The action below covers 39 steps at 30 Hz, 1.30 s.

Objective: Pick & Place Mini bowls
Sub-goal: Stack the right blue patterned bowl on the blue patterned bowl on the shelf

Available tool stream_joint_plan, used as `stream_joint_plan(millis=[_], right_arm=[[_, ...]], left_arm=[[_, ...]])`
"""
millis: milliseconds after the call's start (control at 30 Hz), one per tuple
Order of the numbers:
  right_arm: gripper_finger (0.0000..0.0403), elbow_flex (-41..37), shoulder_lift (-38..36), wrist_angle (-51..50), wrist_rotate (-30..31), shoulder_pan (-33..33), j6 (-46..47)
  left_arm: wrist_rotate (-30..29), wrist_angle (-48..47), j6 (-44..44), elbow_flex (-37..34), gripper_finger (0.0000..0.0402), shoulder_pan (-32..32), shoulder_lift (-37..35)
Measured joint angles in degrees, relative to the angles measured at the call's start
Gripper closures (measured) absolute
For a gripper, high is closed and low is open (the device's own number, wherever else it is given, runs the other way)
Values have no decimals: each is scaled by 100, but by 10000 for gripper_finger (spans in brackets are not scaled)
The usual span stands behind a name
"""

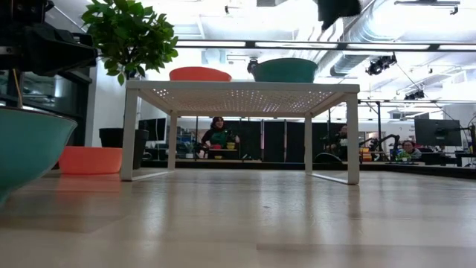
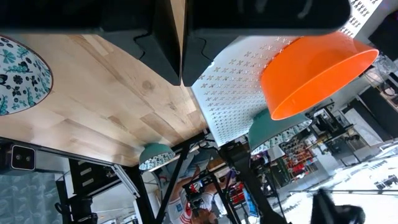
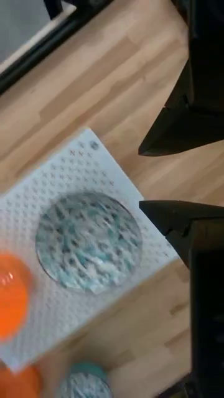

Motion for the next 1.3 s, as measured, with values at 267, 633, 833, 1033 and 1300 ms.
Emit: stream_joint_plan(millis=[267, 633, 833, 1033, 1300], right_arm=[[290, -2322, -1366, 1, 154, 1618, 1628], [290, -4536, -1828, 590, -858, 3080, 2928], [290, -5579, -1824, 1960, -1381, 3923, 3217], [290, -6257, -1824, 3130, -1264, 4817, 3807], [290, -6479, -1822, 3505, -923, 5625, 3807]], left_arm=[[0, 0, -2, 0, 392, -1, 1], [0, 0, -2, 0, 392, -1, 1], [0, 0, -2, 0, 392, -2, 1], [0, 0, 0, 0, 392, 1, 1], [1, 0, 0, 0, 392, -1, 1]])
